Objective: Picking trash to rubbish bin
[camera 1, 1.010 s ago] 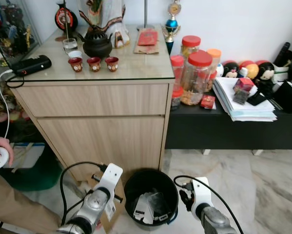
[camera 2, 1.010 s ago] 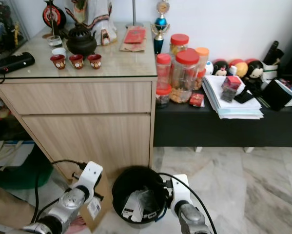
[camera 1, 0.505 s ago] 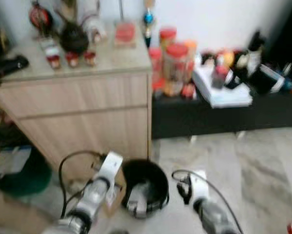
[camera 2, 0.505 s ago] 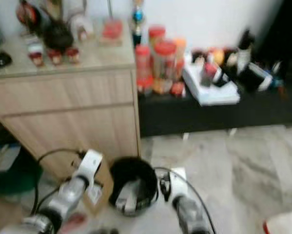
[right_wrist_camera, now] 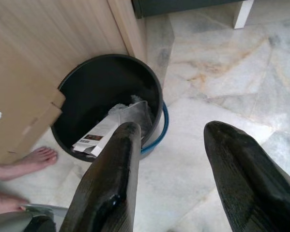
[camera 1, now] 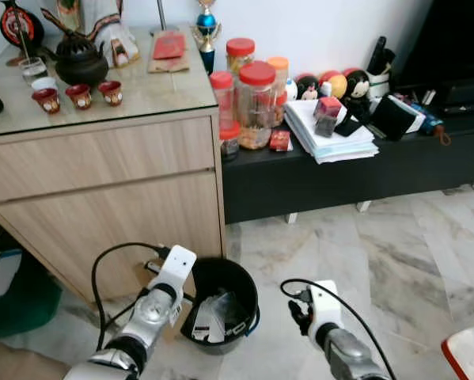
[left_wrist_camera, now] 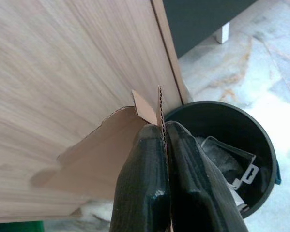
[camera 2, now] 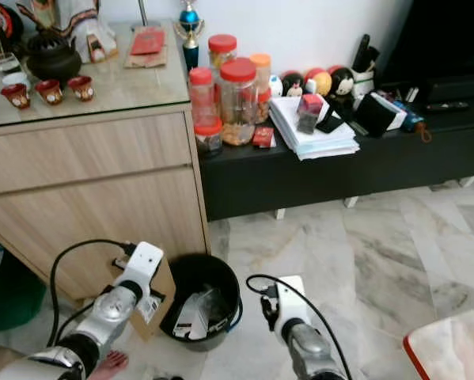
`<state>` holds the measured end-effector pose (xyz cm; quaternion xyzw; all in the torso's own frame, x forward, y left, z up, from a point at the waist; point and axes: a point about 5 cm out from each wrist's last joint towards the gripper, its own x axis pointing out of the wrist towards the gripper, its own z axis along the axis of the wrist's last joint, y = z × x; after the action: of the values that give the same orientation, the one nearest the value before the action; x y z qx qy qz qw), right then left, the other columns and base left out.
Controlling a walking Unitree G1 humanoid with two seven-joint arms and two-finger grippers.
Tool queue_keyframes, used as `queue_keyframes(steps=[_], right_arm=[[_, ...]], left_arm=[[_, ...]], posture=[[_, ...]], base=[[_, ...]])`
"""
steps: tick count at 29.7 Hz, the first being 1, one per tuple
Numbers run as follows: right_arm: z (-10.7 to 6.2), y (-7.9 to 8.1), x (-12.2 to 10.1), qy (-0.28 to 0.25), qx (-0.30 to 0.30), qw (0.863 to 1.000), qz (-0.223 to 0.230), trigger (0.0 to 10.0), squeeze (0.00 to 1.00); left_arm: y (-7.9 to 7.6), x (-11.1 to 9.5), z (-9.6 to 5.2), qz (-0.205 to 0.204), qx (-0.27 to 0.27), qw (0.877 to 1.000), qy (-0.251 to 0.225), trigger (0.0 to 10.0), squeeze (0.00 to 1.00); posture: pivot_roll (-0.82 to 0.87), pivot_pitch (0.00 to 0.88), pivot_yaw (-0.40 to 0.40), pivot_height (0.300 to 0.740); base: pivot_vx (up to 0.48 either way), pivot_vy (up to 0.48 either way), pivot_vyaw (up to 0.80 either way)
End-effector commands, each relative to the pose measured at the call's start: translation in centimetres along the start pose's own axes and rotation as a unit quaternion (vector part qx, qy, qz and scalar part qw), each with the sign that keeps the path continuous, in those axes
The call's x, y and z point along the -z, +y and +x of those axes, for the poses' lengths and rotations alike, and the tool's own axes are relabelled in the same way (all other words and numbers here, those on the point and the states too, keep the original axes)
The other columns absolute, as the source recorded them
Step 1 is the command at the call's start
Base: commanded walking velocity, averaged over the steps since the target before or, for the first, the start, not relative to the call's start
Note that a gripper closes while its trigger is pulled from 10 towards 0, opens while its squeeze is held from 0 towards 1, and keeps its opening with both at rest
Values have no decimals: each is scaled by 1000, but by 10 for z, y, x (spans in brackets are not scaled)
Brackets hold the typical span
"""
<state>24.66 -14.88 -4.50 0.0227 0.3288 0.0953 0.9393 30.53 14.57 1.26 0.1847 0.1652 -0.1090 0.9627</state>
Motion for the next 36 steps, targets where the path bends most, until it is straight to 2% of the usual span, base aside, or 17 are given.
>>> queue_keyframes(steps=[1, 22, 25, 28, 33, 36], right_arm=[[1, 0, -5, -7, -1, 1000, -3, 10000, 0], [2, 1, -6, -11, -6, 1000, 0, 10000, 0], [2, 3, -6, -11, -11, 1000, -4, 10000, 0], [2, 4, -7, -12, -17, 1000, -8, 10000, 0], [5, 15, -13, -12, -72, 997, -24, 10000, 0], [7, 28, -22, -13, -145, 988, -41, 10000, 0]], left_arm=[[3, -6, 2, 4, -12, 1000, -14, 10000, 0], [2, -4, 1, 2, -10, 1000, -10, 10000, 0], [-3, -6, 1, -3, 12, 1000, -19, 10000, 0], [-5, -3, 1, 1, 16, 1000, -9, 10000, 0], [-10, 4, -1, -10, 30, 999, 14, 10000, 0], [-14, 9, -3, -22, 50, 998, 27, 10000, 0]], posture=[[45, 76, 1, 740], [46, 77, 0, 740], [46, 77, 0, 740], [48, 78, 0, 740], [47, 80, -1, 740], [43, 81, -2, 740]], base=[[330, 0, 0], [341, 0, -83], [0, 0, 0], [0, 0, 0], [0, 0, 0], [0, 0, 0]])
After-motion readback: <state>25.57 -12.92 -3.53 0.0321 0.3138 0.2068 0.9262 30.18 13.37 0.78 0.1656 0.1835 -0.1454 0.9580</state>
